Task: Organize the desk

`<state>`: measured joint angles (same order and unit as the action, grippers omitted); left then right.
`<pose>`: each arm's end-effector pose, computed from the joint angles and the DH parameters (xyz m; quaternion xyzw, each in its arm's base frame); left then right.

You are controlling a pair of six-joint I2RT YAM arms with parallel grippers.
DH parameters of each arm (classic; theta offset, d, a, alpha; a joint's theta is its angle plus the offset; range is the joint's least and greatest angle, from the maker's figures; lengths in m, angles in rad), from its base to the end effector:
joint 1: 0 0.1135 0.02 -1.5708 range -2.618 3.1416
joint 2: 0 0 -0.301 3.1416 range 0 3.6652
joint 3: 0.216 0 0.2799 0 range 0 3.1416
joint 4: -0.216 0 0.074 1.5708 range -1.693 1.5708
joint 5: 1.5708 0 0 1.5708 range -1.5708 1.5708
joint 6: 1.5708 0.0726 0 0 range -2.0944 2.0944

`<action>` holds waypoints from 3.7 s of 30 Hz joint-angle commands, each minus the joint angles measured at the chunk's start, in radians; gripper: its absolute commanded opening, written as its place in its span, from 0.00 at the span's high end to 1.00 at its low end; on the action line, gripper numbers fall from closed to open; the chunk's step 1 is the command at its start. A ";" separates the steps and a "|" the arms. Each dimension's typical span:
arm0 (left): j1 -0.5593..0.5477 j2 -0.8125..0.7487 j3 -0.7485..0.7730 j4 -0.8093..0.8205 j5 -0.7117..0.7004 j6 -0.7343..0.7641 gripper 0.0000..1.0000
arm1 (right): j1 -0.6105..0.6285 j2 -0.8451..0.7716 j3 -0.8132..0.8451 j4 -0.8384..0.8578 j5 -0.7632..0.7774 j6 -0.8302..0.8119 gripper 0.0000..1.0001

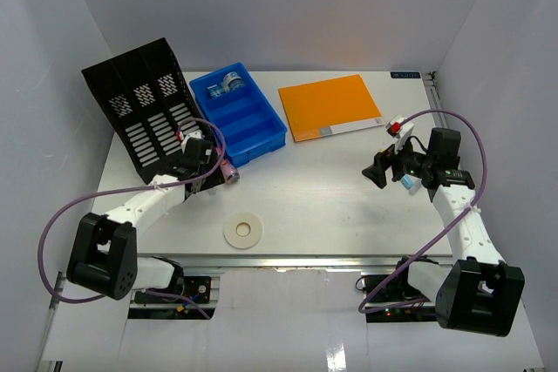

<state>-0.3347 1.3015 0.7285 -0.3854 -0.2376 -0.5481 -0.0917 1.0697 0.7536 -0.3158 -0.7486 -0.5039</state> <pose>0.2751 -0.0776 0.1875 -0.1363 0.9376 -0.0257 0.3189 0.2600 0.0257 0.2744 -0.3318 0.7787 0.1882 0.4982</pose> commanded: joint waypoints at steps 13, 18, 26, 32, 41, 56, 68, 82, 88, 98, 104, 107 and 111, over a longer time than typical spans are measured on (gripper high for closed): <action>0.008 0.249 0.140 0.015 -0.149 0.069 0.41 | -0.014 -0.041 -0.010 0.007 -0.049 0.019 0.10; 0.009 0.262 0.126 0.020 -0.143 0.068 0.46 | -0.015 -0.040 -0.008 0.006 -0.052 0.019 0.10; 0.008 0.279 0.112 0.019 -0.117 0.066 0.56 | -0.017 -0.047 -0.008 0.006 -0.064 0.022 0.10; 0.008 0.250 0.106 0.003 -0.117 0.082 0.75 | -0.020 -0.055 -0.008 0.004 -0.074 0.024 0.10; 0.008 0.108 0.125 -0.103 -0.053 0.142 0.95 | -0.023 -0.067 -0.007 0.002 -0.082 0.024 0.10; 0.005 -0.139 0.256 -0.144 0.219 0.349 1.00 | -0.023 -0.076 -0.004 0.003 -0.092 0.024 0.10; 0.010 0.461 0.844 -0.081 0.360 0.869 1.00 | -0.023 -0.068 -0.004 0.001 -0.099 0.022 0.10; 0.103 0.887 1.179 -0.012 0.356 1.015 1.00 | -0.025 -0.049 -0.003 -0.004 -0.111 0.019 0.10; 0.108 0.937 1.177 0.054 0.314 1.027 1.00 | -0.025 -0.033 -0.002 -0.009 -0.116 0.016 0.10; 0.114 0.930 1.116 0.097 0.290 1.014 0.38 | -0.025 -0.025 -0.002 -0.009 -0.102 0.013 0.10; 0.111 0.827 1.075 0.115 0.298 0.945 0.16 | -0.027 -0.018 -0.006 -0.007 -0.092 0.013 0.10; 0.112 0.753 1.052 0.121 0.297 0.893 0.12 | -0.031 -0.004 -0.010 -0.003 -0.076 0.016 0.10; 0.111 0.620 0.968 0.122 0.339 0.763 0.09 | -0.037 0.021 -0.018 0.031 0.012 0.063 0.10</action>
<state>-0.2189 2.1516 1.7516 -0.2763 0.0470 0.3572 -0.1170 1.0638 0.7446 -0.3182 -0.8158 -0.4835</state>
